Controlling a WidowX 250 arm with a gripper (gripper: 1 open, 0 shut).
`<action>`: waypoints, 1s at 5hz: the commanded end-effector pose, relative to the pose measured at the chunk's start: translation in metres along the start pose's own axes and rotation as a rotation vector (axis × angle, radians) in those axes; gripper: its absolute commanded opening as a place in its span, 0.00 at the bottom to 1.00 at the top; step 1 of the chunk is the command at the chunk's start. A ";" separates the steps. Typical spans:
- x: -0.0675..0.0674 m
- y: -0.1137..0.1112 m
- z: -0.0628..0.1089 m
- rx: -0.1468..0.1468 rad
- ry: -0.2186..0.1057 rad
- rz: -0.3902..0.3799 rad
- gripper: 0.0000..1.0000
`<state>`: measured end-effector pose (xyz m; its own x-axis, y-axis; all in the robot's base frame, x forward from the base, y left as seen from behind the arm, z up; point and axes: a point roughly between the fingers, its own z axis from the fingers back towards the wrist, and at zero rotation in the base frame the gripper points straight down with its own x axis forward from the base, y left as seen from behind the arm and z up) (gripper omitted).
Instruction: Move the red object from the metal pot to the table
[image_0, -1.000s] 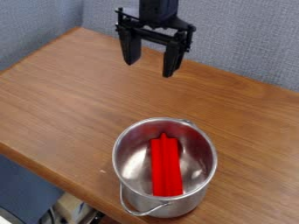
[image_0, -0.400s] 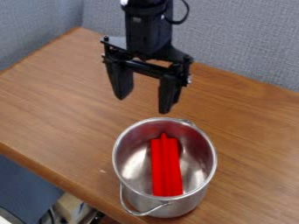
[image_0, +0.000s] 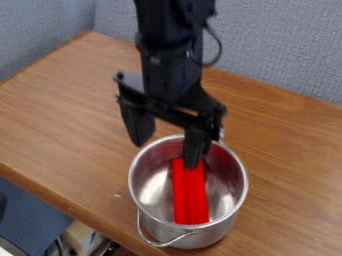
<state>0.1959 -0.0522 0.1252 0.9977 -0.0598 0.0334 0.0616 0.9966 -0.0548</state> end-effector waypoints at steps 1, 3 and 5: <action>-0.008 -0.012 -0.011 0.033 -0.053 -0.013 1.00; -0.015 -0.026 -0.035 0.048 -0.096 -0.009 1.00; -0.008 -0.023 -0.045 0.057 -0.102 0.041 1.00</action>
<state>0.1847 -0.0781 0.0782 0.9927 -0.0219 0.1187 0.0226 0.9997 -0.0051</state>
